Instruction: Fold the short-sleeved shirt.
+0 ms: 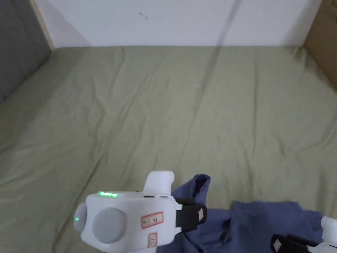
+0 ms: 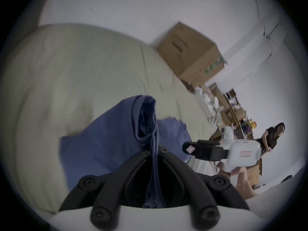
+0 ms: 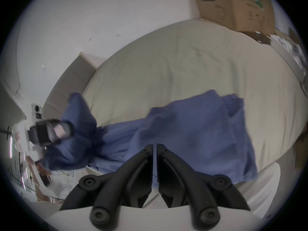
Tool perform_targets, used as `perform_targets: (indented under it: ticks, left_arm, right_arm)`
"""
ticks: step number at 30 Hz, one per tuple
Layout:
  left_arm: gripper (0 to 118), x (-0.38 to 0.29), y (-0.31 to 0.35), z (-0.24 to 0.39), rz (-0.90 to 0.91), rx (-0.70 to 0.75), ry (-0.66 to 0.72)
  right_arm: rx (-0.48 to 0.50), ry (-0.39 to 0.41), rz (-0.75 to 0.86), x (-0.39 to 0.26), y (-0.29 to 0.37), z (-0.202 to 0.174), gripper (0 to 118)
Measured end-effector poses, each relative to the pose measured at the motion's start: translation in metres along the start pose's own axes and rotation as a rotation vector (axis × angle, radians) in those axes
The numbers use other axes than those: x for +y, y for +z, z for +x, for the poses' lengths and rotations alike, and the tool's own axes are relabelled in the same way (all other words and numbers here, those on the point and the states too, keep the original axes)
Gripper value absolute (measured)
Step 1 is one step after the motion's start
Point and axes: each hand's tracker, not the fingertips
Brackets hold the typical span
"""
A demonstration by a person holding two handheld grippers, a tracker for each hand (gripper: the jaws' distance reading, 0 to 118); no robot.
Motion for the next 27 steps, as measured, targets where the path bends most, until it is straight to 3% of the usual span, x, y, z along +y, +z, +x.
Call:
perform_targets:
  ticks: [1, 2, 4, 5, 9, 10, 11, 12, 13, 16, 21, 27]
  left_arm:
    - [13, -0.003, -0.021, 0.001, -0.02, -0.006, 0.019]
    - [35, -0.005, -0.037, 0.002, -0.043, -0.007, 0.036]
    - [103, -0.011, -0.06, 0.005, -0.101, -0.018, 0.081]
    - [111, -0.013, -0.064, 0.007, -0.123, -0.021, 0.093]
    - [106, -0.012, -0.046, 0.0, -0.031, -0.024, 0.166]
    - [99, -0.012, -0.04, -0.005, -0.01, -0.02, 0.206]
    - [82, -0.011, -0.029, -0.015, 0.014, -0.031, 0.247]
    - [50, -0.014, -0.02, -0.023, 0.047, -0.036, 0.284]
    - [9, -0.017, -0.016, -0.029, 0.06, -0.036, 0.297]
    - [4, -0.025, -0.019, -0.044, 0.023, 0.133, 0.306]
    - [4, -0.046, -0.065, -0.039, -0.206, -0.029, 0.279]
    - [4, -0.053, -0.082, -0.015, -0.255, -0.044, 0.202]
  right_arm:
    - [-0.013, -0.02, 0.008, -0.002, 0.004, 0.008, 5]
    - [-0.023, -0.03, 0.011, -0.004, 0.008, 0.015, 5]
    - [-0.047, -0.049, 0.016, -0.009, 0.015, 0.027, 5]
    - [-0.053, -0.057, 0.018, -0.011, 0.018, 0.03, 5]
    - [-0.068, -0.103, 0.016, -0.019, 0.022, 0.044, 5]
    - [-0.066, -0.111, 0.014, -0.02, 0.022, 0.046, 5]
    - [-0.064, -0.117, 0.015, -0.022, 0.021, 0.046, 5]
    - [-0.063, -0.12, 0.013, -0.022, 0.02, 0.046, 5]
    - [-0.059, -0.12, 0.01, -0.022, 0.019, 0.041, 5]
    - [-0.047, -0.105, 0.006, -0.022, 0.016, 0.035, 5]
    - [-0.032, -0.068, 0.001, -0.019, 0.01, 0.024, 5]
    - [-0.019, -0.022, -0.007, -0.017, 0.011, 0.014, 5]
